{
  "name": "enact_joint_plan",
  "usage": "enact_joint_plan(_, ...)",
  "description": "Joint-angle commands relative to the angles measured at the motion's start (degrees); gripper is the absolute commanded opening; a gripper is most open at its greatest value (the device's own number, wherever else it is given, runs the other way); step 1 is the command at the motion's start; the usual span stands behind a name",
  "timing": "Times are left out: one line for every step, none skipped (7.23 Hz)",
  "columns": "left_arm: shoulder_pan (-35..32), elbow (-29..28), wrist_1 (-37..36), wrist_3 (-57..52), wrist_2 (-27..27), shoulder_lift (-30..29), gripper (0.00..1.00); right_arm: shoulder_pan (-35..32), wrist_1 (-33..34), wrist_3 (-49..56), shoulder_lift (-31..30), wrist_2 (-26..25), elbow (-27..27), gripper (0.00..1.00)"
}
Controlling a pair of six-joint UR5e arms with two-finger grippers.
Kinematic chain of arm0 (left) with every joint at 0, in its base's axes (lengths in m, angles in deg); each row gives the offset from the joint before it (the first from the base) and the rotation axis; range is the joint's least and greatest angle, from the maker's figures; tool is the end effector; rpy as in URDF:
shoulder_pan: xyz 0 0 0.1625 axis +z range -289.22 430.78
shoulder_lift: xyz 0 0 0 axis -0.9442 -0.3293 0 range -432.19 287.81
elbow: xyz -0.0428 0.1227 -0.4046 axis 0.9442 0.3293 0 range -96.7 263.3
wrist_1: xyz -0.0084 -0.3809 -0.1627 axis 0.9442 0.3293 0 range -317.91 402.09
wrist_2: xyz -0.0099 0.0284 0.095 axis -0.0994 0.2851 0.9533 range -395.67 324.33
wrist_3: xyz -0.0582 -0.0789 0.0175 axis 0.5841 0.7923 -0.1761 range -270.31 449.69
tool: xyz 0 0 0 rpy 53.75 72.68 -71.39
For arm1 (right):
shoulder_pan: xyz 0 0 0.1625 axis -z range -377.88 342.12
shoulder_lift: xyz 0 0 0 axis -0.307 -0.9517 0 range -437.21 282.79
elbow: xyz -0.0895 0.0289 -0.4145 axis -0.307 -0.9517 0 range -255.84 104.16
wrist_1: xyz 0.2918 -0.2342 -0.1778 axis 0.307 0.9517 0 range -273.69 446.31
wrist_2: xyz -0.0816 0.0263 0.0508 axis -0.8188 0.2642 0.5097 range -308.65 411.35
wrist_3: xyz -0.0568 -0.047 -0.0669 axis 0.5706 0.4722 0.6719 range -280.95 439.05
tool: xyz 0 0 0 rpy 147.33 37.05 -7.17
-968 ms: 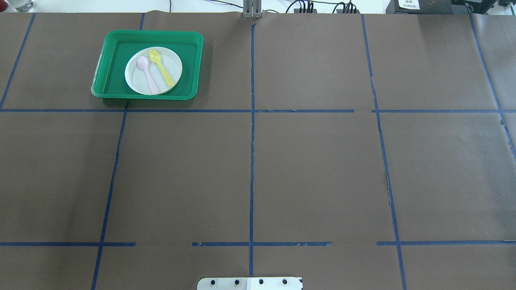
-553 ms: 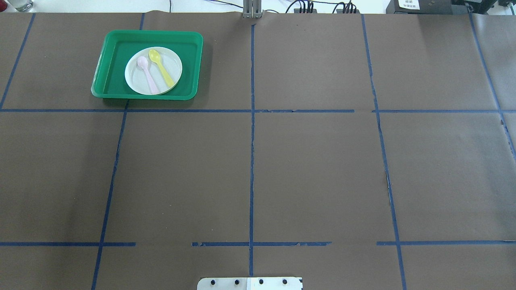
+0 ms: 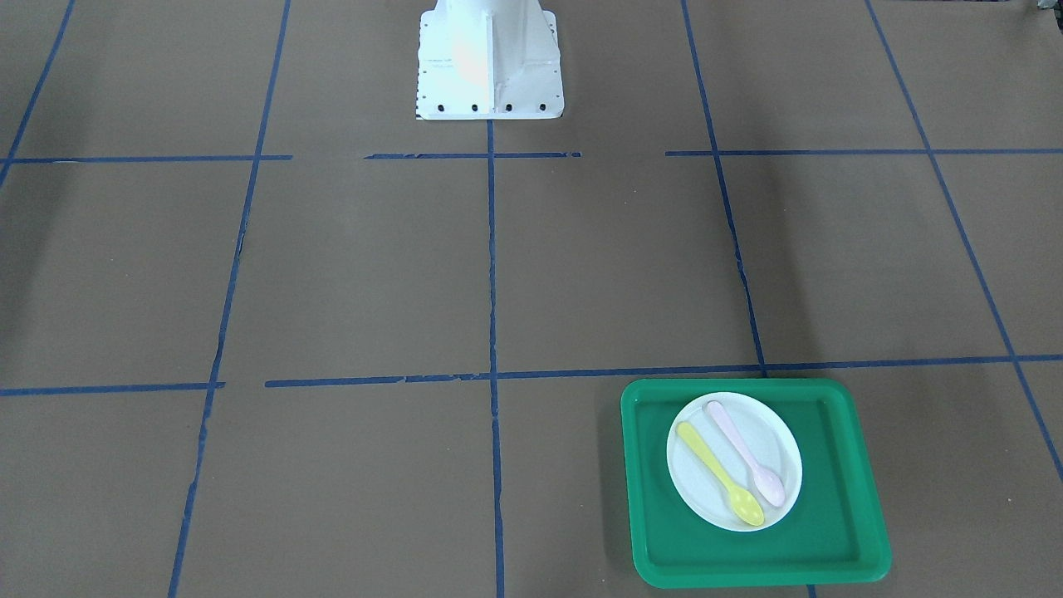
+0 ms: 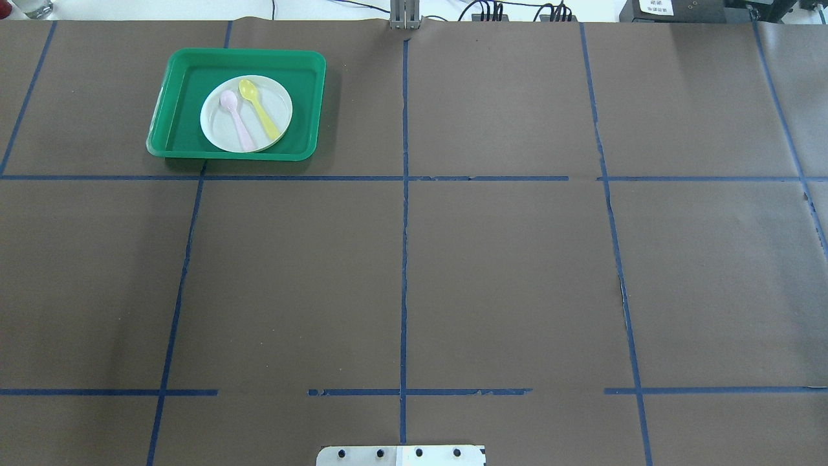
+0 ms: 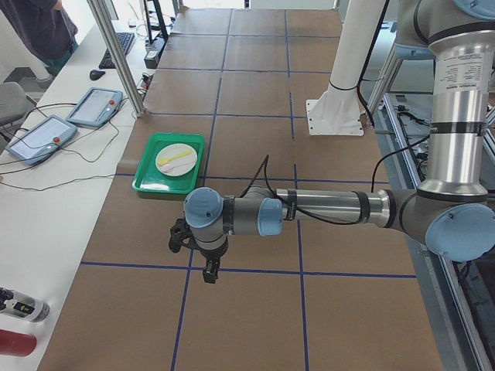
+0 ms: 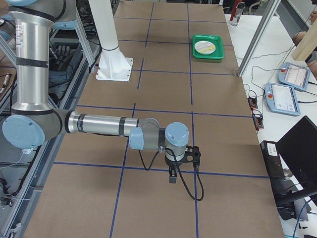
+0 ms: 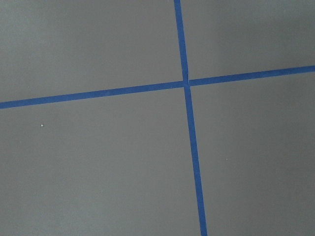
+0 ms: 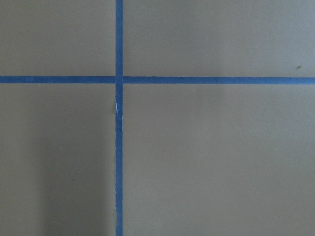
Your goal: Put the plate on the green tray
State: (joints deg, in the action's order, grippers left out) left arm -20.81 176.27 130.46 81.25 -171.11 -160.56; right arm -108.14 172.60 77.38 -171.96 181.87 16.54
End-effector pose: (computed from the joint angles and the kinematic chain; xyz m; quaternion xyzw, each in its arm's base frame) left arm -0.0756 -0.4774 0.6485 0.0315 0.3850 0.0542 0.9208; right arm 0.0707 -0.4578 0.6757 0.0066 -0.3464 0.0117 0.9380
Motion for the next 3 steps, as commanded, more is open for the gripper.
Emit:
enact_joint_plan(0.0, -0.08, 0.05, 0.0, -0.08, 0.03, 1.0, 0.0, -0.06, 0.0, 0.0, 0.0, 0.0, 1.0)
enact_joint_plan(0.0, -0.08, 0.14, 0.0, -0.08, -0.05, 1.0, 0.0, -0.07, 0.0, 0.0, 0.0, 0.0, 1.0)
enact_joint_plan(0.09, -0.25, 0.14, 0.0, -0.08, -0.14, 1.0, 0.0, 0.02, 0.0, 0.0, 0.0, 0.0, 1.0)
